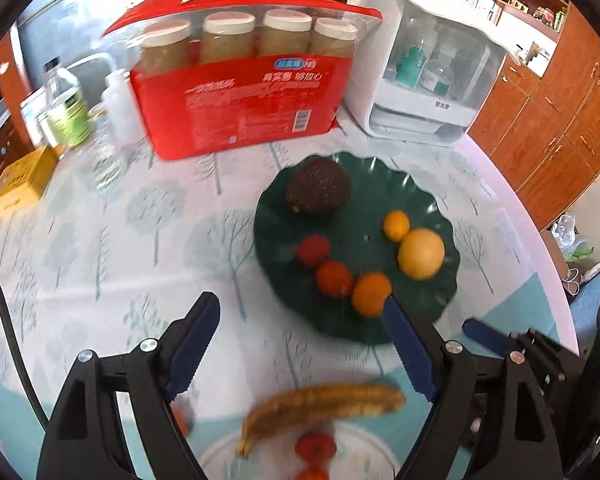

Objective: Organize fruits
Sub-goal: 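Open the left gripper onto the plate and withdraw it toward the mat, then grasp a cherry tomato with the left gripper while the right gripper grasps another, then carry both cherry tomatoes onto the green plate and open both grippers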

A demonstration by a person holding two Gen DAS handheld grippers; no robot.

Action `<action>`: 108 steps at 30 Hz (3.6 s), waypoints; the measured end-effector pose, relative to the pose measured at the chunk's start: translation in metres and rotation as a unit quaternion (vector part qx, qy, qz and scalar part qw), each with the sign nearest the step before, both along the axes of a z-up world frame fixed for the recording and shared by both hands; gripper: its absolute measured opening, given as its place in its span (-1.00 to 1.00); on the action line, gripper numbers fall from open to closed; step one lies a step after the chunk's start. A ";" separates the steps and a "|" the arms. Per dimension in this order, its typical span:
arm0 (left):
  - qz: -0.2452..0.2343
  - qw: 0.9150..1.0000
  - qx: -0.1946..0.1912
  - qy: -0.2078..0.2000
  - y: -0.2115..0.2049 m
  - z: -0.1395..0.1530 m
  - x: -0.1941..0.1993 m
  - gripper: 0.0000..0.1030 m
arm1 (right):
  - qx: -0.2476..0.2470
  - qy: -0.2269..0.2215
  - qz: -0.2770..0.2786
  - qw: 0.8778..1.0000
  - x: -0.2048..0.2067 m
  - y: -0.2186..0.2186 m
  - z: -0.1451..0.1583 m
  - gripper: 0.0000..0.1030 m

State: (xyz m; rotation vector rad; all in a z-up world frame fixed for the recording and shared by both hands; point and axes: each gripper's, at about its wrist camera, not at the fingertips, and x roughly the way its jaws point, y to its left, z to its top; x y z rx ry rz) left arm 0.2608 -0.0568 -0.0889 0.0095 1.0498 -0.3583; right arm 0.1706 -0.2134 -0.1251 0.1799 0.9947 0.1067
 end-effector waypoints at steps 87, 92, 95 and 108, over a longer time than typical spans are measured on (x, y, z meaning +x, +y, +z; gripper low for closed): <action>0.014 0.998 0.023 0.059 0.067 -0.089 -0.156 0.47 | 0.082 0.078 0.129 0.985 -0.065 0.081 -0.058 -0.48; 0.007 0.998 0.010 0.068 0.059 -0.094 -0.150 0.15 | 0.078 0.075 0.110 0.988 -0.070 0.065 -0.056 -0.48; 0.009 0.998 0.008 0.067 0.056 -0.096 -0.147 -0.07 | 0.081 0.073 0.100 0.989 -0.073 0.056 -0.055 -0.48; -0.001 0.998 -0.002 0.070 0.042 -0.093 -0.151 -0.53 | 0.077 0.057 0.089 0.991 -0.084 0.049 -0.048 -0.48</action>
